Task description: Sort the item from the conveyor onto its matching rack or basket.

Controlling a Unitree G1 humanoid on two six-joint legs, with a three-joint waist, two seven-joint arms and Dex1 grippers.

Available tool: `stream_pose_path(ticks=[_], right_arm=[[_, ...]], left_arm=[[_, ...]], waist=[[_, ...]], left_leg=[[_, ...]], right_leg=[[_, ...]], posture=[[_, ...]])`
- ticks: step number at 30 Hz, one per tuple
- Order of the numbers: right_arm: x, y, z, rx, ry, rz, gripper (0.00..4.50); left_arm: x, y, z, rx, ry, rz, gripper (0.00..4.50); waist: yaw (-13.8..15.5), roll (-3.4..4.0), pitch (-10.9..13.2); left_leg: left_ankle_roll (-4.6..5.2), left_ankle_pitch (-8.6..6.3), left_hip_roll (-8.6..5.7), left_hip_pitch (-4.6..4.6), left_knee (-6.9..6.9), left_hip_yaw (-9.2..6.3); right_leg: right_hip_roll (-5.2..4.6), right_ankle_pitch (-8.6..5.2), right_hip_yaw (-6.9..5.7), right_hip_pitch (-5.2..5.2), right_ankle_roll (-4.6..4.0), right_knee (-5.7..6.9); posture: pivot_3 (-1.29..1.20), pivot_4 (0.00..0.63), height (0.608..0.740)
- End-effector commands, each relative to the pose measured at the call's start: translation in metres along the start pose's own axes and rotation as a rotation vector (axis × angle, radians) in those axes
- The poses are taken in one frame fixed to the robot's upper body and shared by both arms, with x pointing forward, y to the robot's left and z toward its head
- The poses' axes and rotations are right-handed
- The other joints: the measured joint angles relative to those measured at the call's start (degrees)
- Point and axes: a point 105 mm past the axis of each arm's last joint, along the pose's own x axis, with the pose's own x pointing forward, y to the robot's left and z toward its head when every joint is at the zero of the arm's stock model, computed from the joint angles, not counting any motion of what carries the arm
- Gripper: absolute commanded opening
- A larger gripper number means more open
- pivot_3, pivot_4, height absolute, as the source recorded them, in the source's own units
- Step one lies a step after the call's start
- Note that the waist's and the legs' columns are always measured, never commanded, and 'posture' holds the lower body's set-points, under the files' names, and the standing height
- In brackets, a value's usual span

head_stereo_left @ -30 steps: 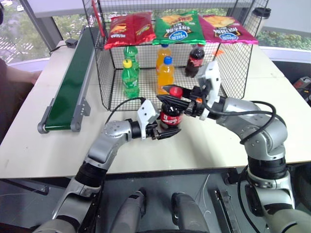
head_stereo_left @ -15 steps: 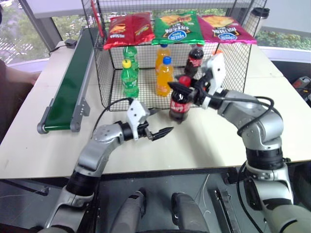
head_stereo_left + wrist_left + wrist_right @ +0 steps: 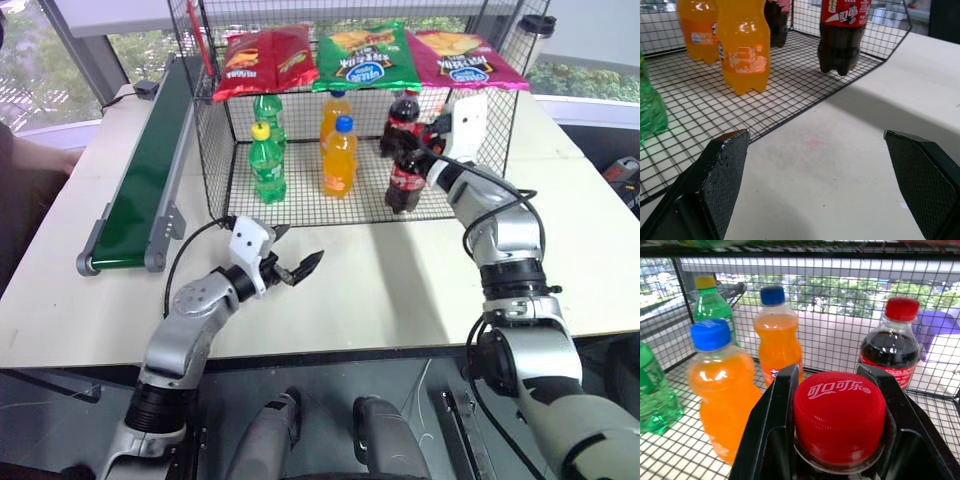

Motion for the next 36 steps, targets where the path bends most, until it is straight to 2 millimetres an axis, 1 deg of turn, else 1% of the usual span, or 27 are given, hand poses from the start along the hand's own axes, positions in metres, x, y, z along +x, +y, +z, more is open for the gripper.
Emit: stream_pose_path(ticks=[1,7,12,13,14,16,18,27,31,36], right_arm=[[0.011,-0.004,0.035,-0.036,-0.134,-0.023,1.21],[0.018,-0.011,0.029,-0.047,-0.132,-0.046,1.21],[0.019,-0.012,0.025,-0.041,-0.127,-0.043,1.21],[0.019,-0.012,0.024,-0.041,-0.125,-0.041,2.22],[0.019,-0.012,0.024,-0.040,-0.124,-0.038,2.56],[0.019,-0.012,0.023,-0.039,-0.123,-0.035,3.59],[0.019,-0.013,0.023,-0.037,-0.124,-0.035,4.44],[0.014,-0.008,0.024,-0.034,-0.126,0.014,4.44],[0.005,-0.008,0.023,-0.043,-0.116,0.037,4.44],[-0.012,-0.016,0.018,-0.072,-0.083,0.033,4.44]], left_arm=[[0.001,-0.001,0.013,0.036,-0.048,0.003,4.46],[0.001,-0.002,0.014,0.037,-0.049,0.004,4.46],[0.002,-0.003,0.015,0.038,-0.050,0.003,4.46],[0.002,-0.003,0.015,0.039,-0.050,0.002,4.50],[0.002,-0.003,0.016,0.040,-0.050,0.002,4.50],[0.002,-0.003,0.016,0.041,-0.051,0.002,4.50],[0.003,-0.002,0.016,0.041,-0.052,0.002,4.50],[0.005,-0.003,0.016,0.038,-0.052,-0.004,4.50],[0.006,-0.004,0.015,0.035,-0.052,-0.006,4.50],[0.006,-0.005,0.014,0.032,-0.049,-0.010,4.50]], waist=[[0.0,0.00,0.0],[0.0,0.00,0.0],[-0.1,0.01,0.0],[-0.1,0.01,0.0],[-0.1,0.01,0.0],[-0.1,0.02,0.0],[-0.1,0.02,0.0],[-0.1,0.02,0.0],[-0.1,0.02,0.0],[0.2,0.03,0.0]], left_leg=[[0.00,0.00,0.01,0.00,0.00,0.00],[0.00,0.00,0.01,0.00,-0.01,0.00],[-0.01,0.01,0.00,0.01,-0.01,0.00],[-0.01,0.01,0.00,0.01,-0.01,0.00],[-0.01,0.01,0.01,0.02,0.00,-0.01],[-0.01,0.01,0.01,0.02,-0.01,-0.01],[-0.01,0.01,0.01,0.03,0.00,-0.01],[-0.02,0.01,0.01,0.04,0.00,-0.01],[-0.02,0.01,0.01,0.04,0.00,-0.02],[-0.02,0.01,0.00,0.04,0.01,-0.02]], right_leg=[[0.01,0.00,0.00,0.00,-0.01,0.01],[0.02,0.00,0.01,0.00,-0.01,0.00],[0.02,0.00,0.02,0.01,-0.01,0.01],[0.03,0.00,0.02,0.01,-0.01,0.03],[0.03,0.00,0.02,0.01,-0.01,0.03],[0.04,0.00,0.03,0.01,-0.01,0.04],[0.04,0.00,0.03,0.01,-0.01,0.04],[0.04,-0.01,0.04,0.02,-0.02,0.05],[0.04,-0.01,0.04,0.02,-0.02,0.06],[0.03,0.00,0.04,0.02,-0.02,0.06]], posture=[[0.00,0.150,0.738],[0.00,0.150,0.738],[0.00,0.150,0.738],[0.00,0.150,0.738],[0.00,0.150,0.738],[0.00,0.150,0.738],[0.00,0.150,0.738],[0.00,0.150,0.738],[0.00,0.150,0.738],[0.00,0.150,0.738]])
